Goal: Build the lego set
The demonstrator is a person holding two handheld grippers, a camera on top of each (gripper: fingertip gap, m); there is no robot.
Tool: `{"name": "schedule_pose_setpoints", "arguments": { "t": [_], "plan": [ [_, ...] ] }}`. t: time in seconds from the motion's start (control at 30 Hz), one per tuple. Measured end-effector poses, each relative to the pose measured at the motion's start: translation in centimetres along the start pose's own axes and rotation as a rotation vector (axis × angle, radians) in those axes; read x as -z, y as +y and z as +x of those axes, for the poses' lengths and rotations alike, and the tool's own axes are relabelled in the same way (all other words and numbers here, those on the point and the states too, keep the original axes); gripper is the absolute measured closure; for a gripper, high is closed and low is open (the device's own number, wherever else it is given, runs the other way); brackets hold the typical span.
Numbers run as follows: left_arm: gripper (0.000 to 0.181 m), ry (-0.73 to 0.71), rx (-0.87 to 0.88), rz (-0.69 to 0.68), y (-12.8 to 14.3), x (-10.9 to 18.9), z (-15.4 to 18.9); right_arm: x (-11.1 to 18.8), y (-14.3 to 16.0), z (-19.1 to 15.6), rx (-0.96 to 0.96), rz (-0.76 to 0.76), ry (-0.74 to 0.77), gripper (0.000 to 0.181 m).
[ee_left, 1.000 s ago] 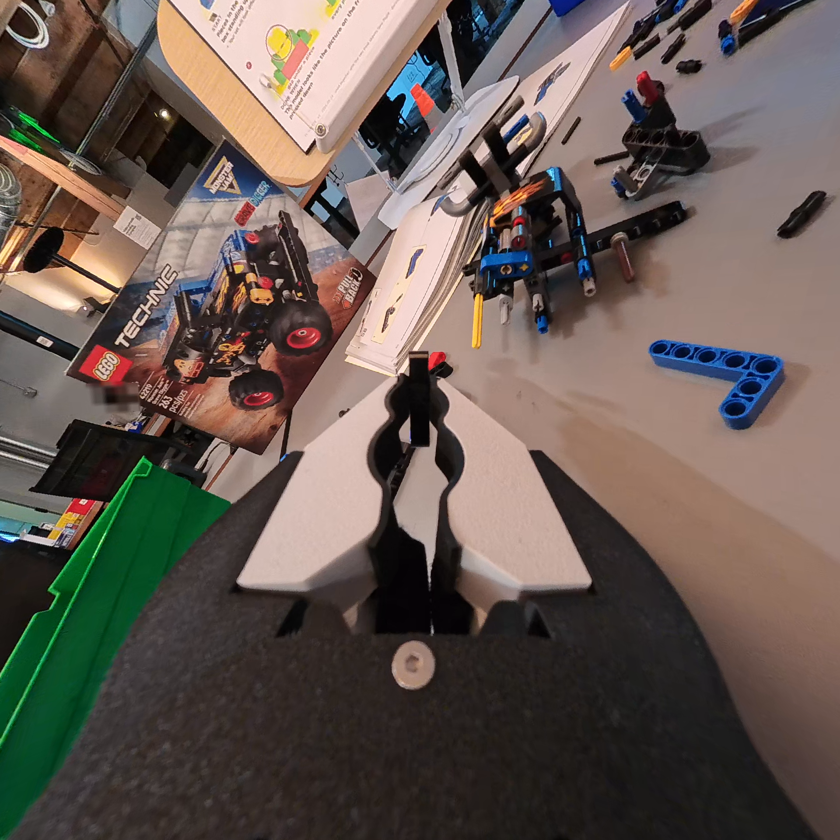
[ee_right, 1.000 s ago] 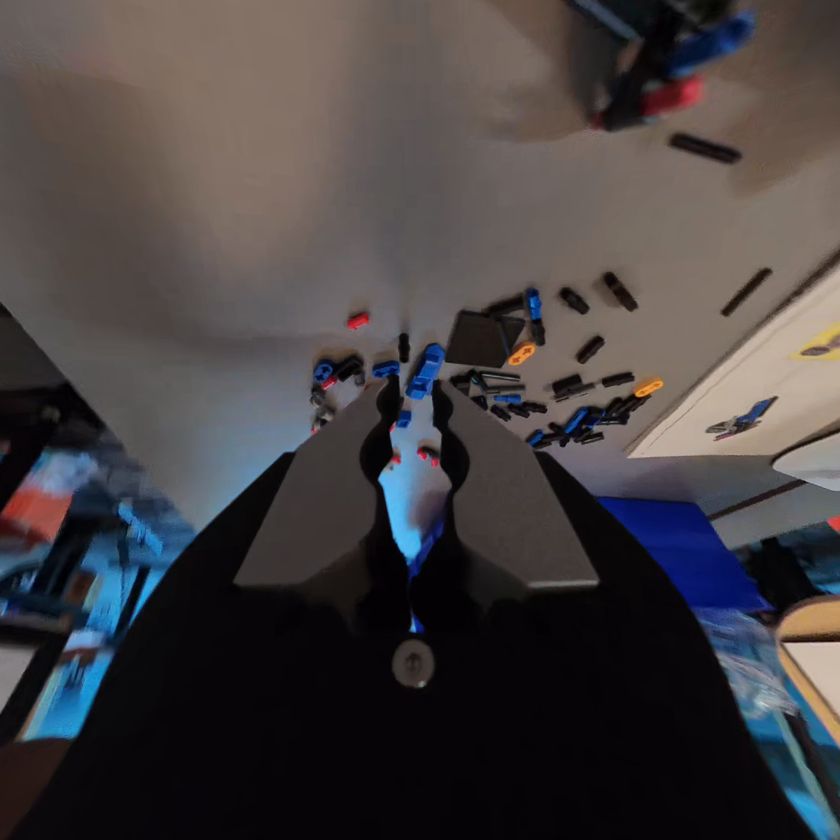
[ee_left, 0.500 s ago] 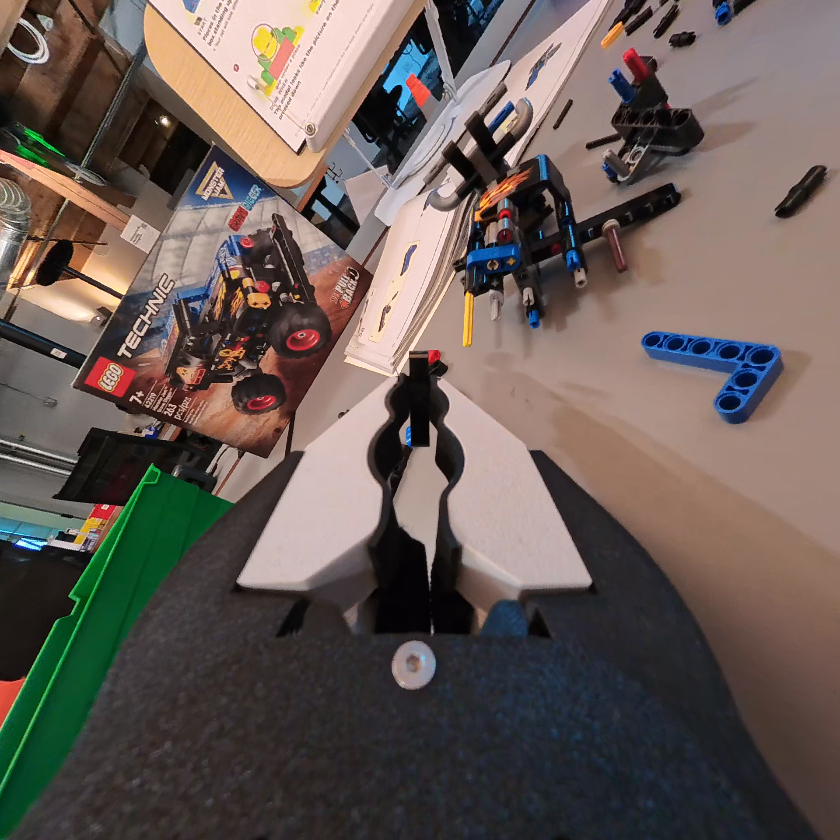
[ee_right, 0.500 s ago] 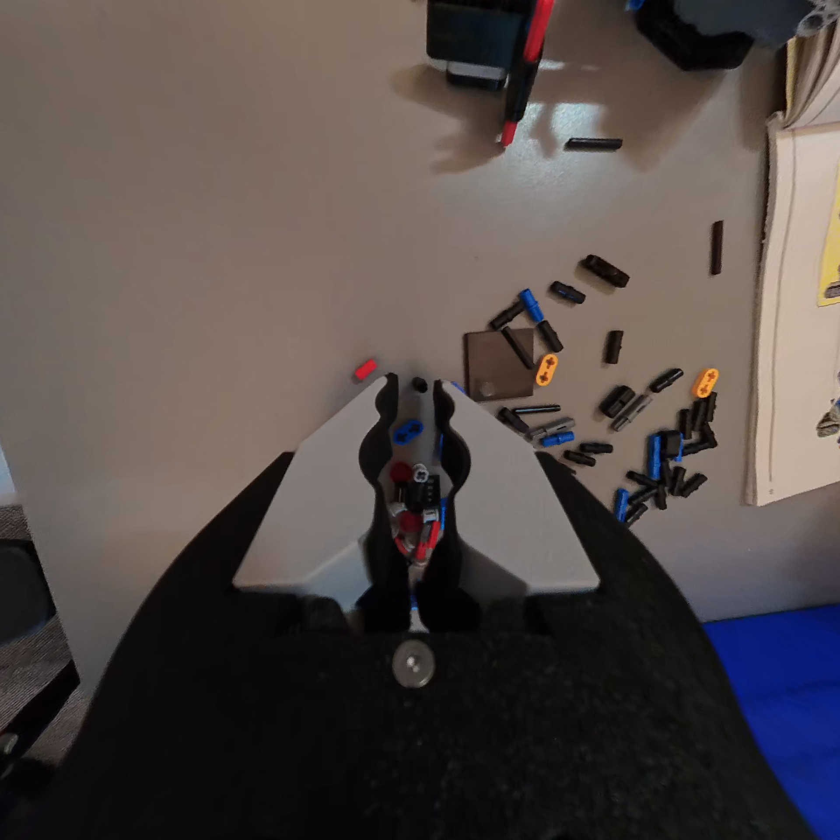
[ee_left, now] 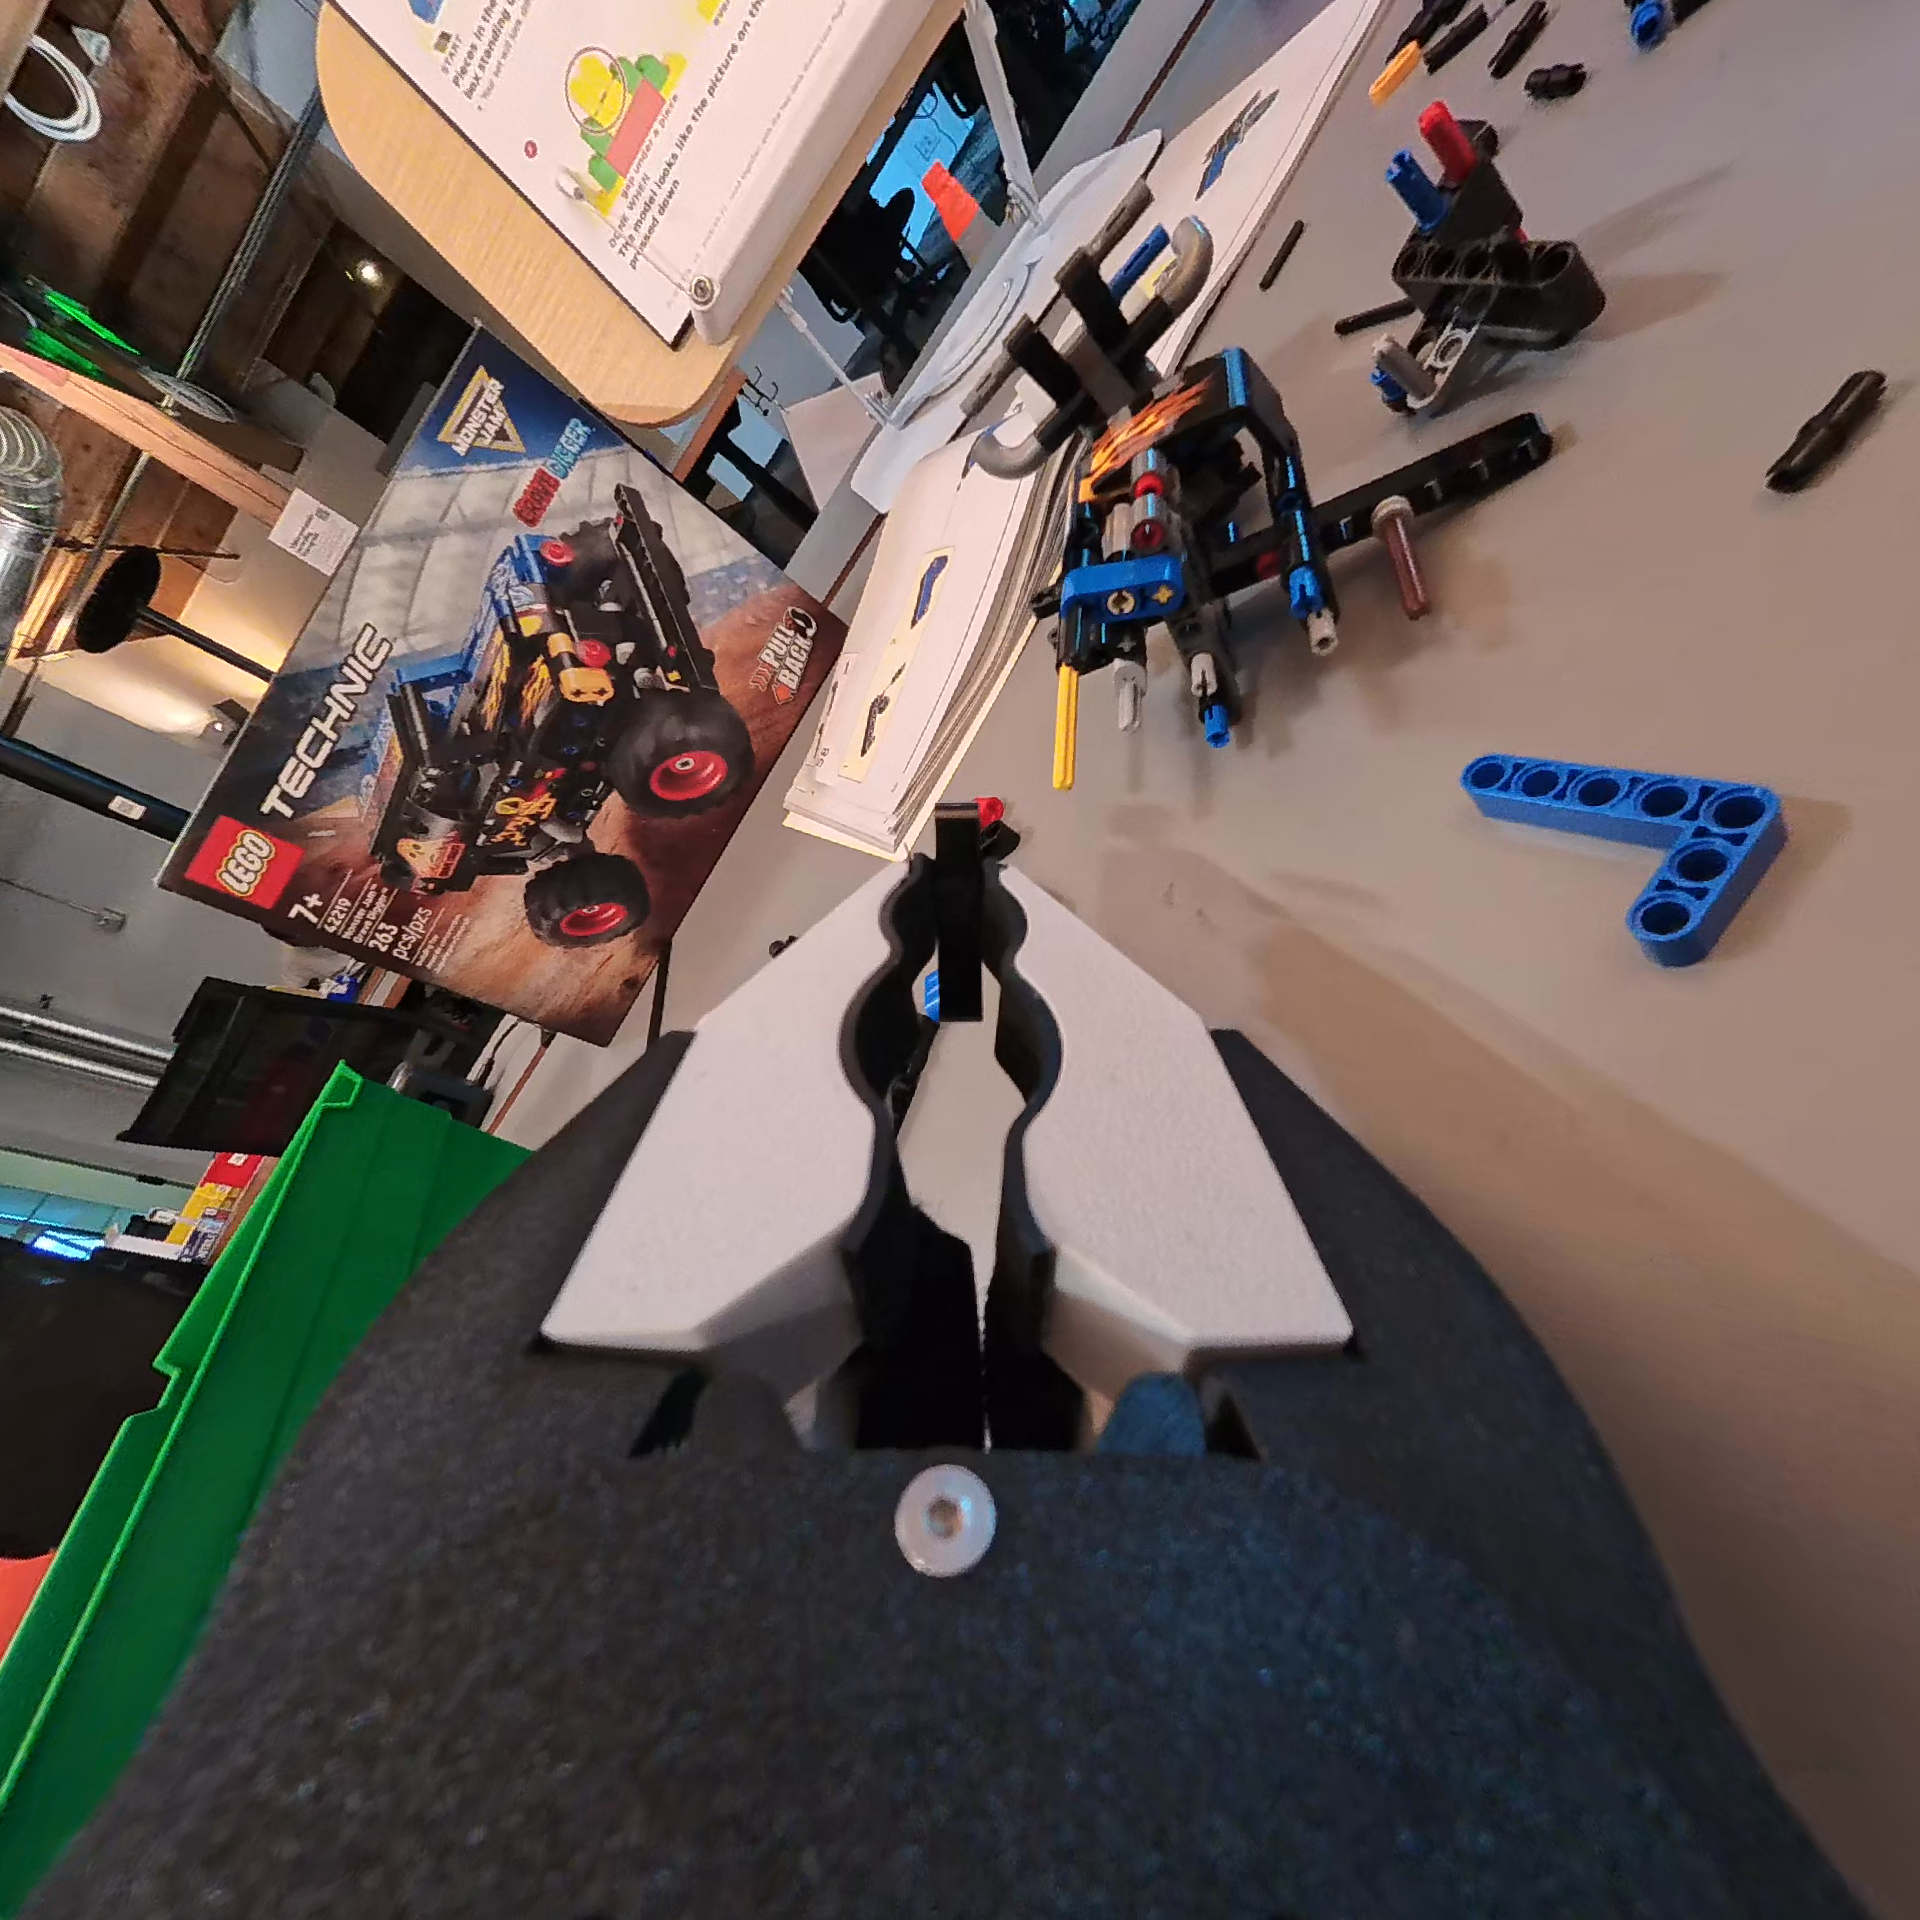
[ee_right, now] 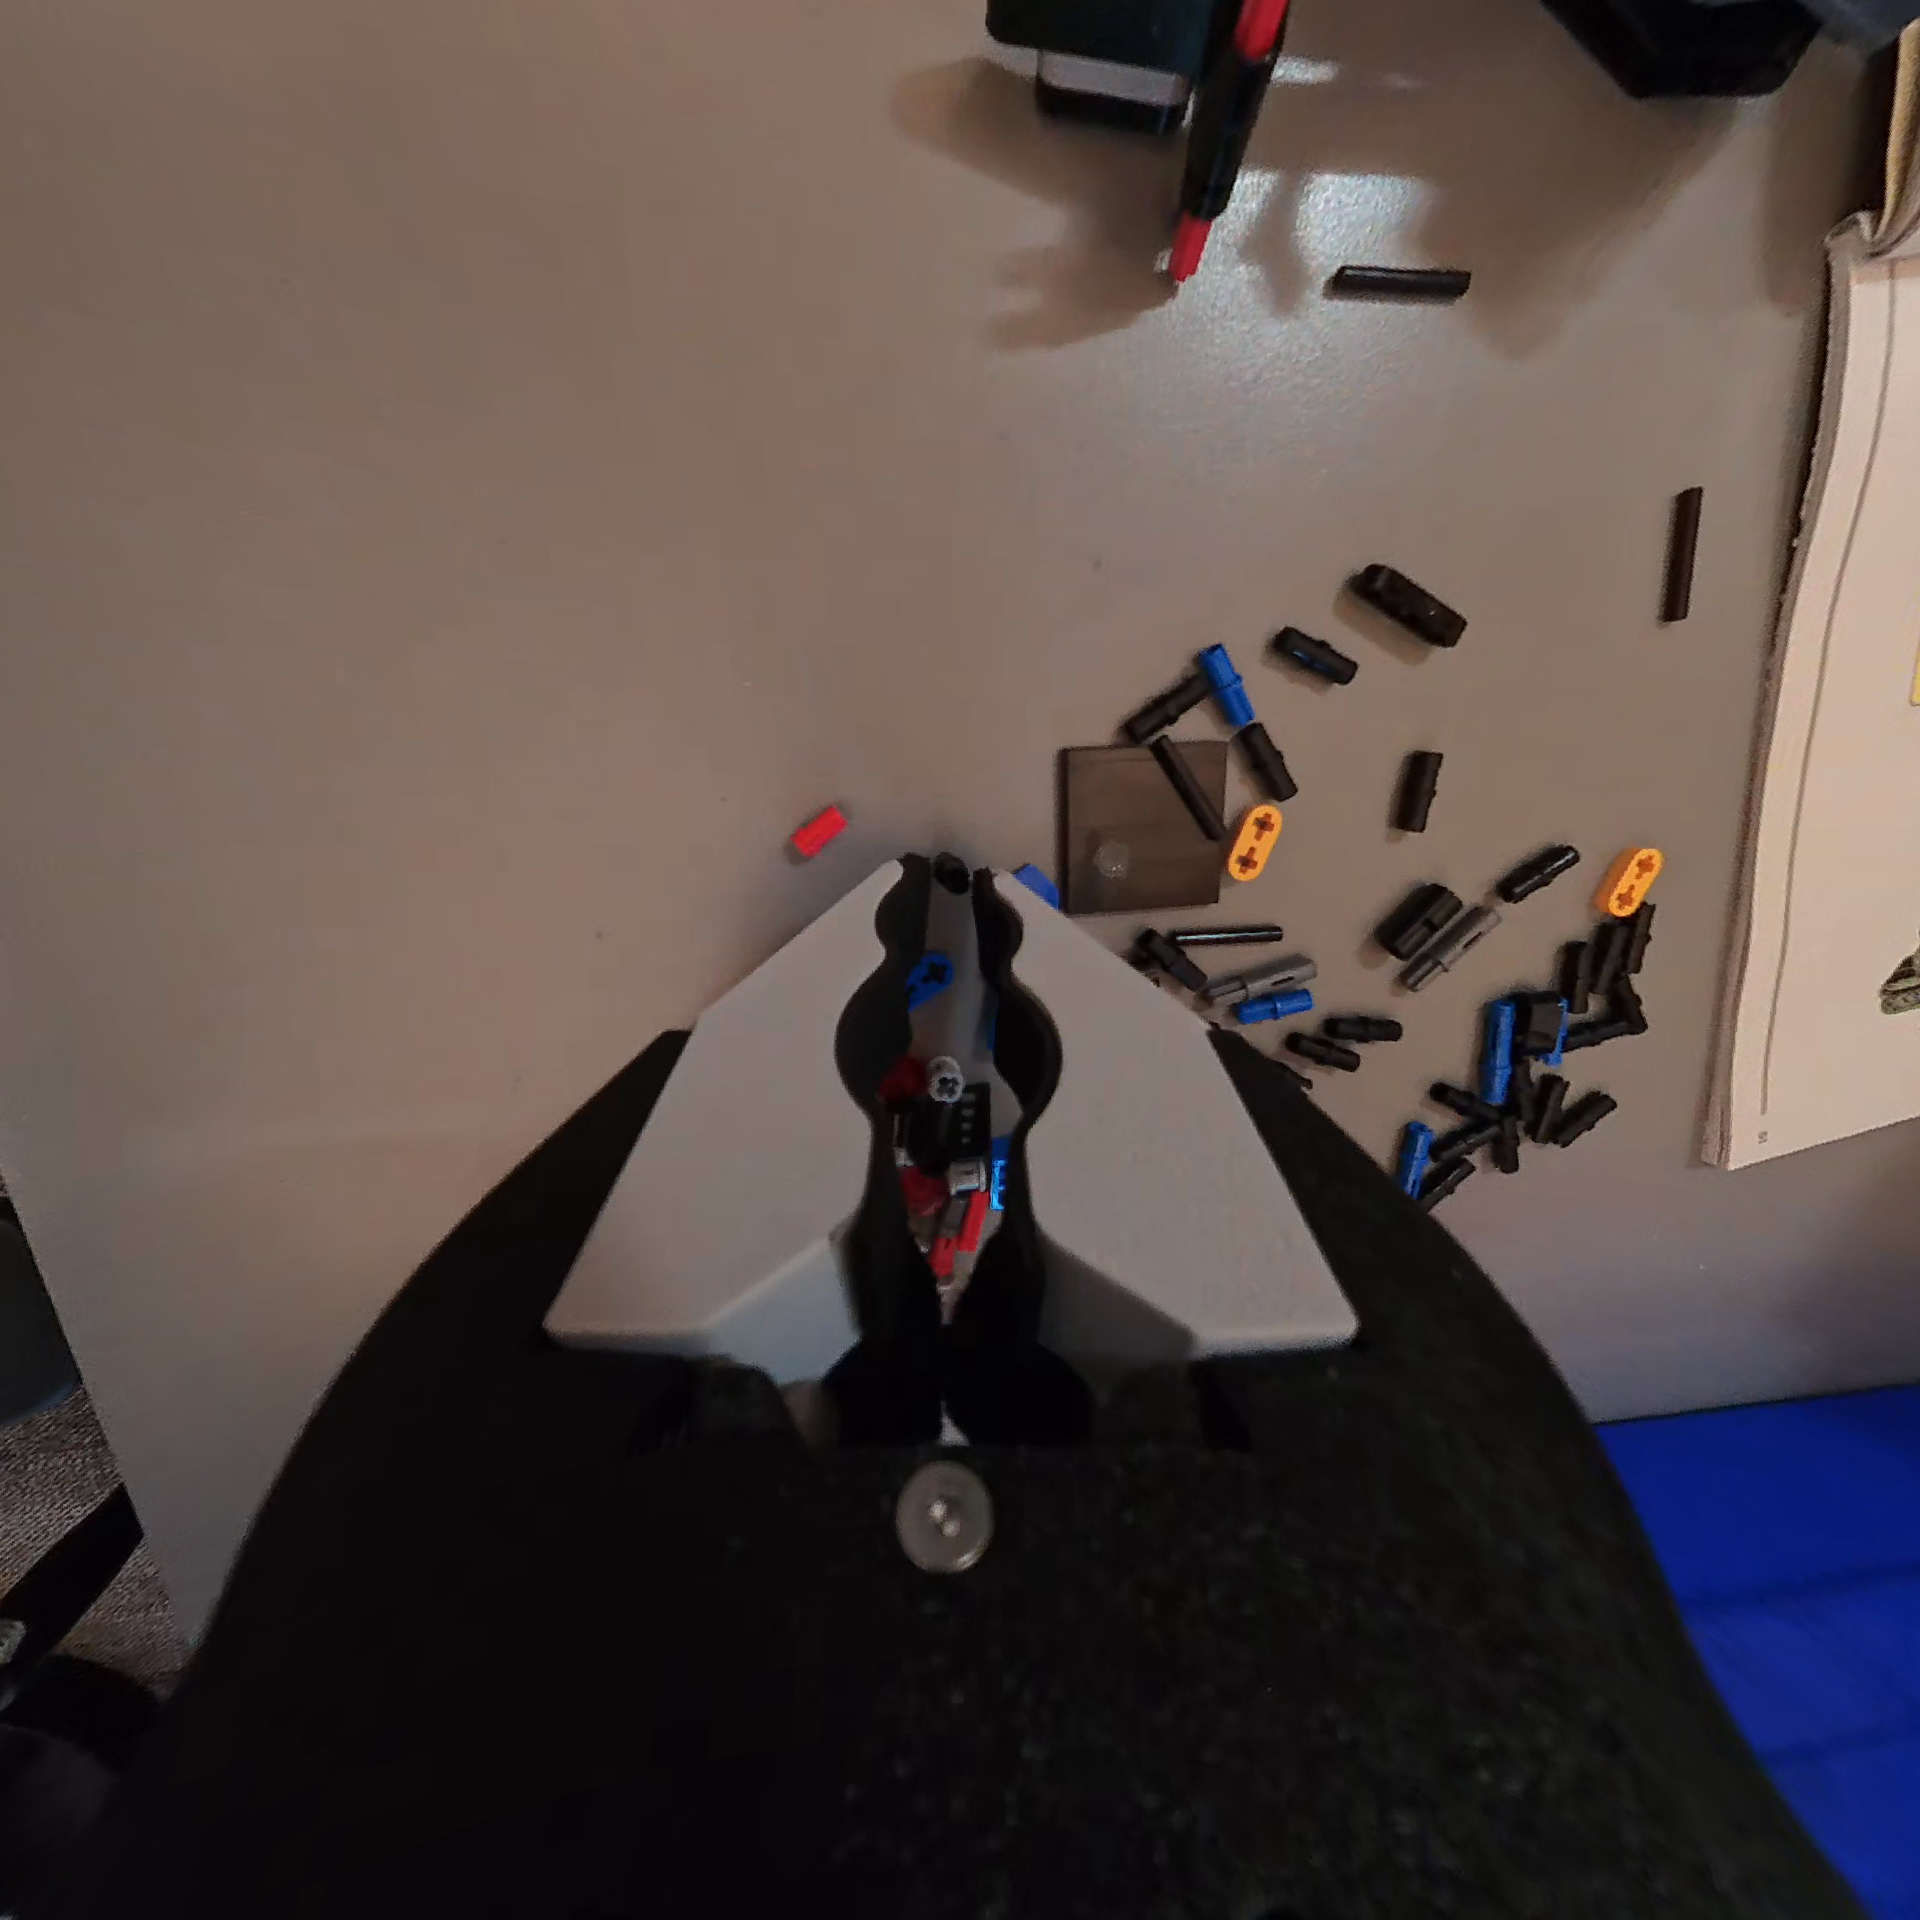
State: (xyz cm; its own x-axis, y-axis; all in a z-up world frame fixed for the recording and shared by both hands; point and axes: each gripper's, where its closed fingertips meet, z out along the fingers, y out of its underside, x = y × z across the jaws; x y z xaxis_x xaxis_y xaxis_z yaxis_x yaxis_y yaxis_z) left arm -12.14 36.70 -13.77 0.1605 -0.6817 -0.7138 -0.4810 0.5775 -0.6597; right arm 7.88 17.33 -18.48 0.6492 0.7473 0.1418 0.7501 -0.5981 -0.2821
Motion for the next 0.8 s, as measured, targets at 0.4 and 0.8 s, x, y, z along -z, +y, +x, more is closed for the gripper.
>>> {"name": "schedule_pose_setpoints", "arguments": {
  "t": [0.4, 0.8],
  "plan": [
    [0.175, -0.001, 0.000, -0.001, 0.0, 0.0, 0.0, 0.0, -0.1, 0.2, -0.009, -0.010, -0.009, 0.177],
    [0.175, 0.216, 0.741, 0.338, -7.4, 2.1, -1.1, 6.2, -23.5, -1.9, -0.288, 0.982, 0.217, 0.177]
  ]
}}
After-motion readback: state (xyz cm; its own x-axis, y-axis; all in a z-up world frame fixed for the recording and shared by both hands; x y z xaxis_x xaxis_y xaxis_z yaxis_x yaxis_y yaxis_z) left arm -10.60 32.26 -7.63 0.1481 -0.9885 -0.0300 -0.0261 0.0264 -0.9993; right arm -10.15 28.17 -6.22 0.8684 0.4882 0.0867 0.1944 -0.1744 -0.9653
